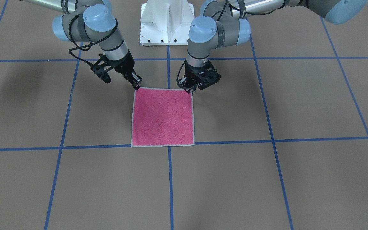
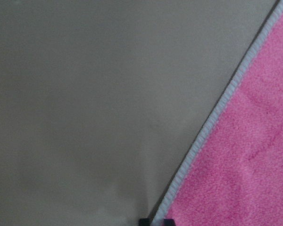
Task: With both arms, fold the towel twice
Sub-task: 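Close both grippers on the two near corners of the towel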
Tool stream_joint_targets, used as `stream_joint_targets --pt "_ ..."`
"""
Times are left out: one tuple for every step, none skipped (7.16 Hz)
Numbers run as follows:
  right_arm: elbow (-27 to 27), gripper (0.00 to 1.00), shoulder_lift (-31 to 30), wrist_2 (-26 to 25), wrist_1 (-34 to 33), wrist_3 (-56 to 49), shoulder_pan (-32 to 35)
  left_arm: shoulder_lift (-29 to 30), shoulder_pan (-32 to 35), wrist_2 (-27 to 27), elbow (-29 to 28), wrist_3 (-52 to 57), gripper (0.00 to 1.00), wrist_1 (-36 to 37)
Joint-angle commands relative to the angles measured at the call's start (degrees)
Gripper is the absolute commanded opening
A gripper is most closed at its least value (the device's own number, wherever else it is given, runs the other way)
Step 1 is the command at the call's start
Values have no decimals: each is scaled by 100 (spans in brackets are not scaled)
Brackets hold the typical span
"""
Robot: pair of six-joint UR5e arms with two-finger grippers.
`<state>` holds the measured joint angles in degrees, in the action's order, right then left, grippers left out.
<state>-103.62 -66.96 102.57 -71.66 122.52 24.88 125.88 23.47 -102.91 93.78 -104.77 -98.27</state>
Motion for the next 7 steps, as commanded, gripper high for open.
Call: stream_joint_targets --pt "8 0 -1 0 -6 0 -1 -2 0 -1 -9 0 38 -8" --pt "8 0 -1 0 -6 0 -1 -2 0 -1 -18 0 37 -8" --pt "8 0 -1 0 -6 0 -1 -2 0 -1 -9 0 36 -8" --pt "8 0 -1 0 2 0 8 -10 0 -1 -27 0 36 -8" --pt "8 0 -1 0 2 0 8 -10 -9 -1 -18 0 36 -8" --pt "8 0 -1 -9 2 0 8 -10 0 -1 -27 9 36 -8" --pt "8 0 -1 0 2 0 8 -2 -9 -1 -27 0 36 -8"
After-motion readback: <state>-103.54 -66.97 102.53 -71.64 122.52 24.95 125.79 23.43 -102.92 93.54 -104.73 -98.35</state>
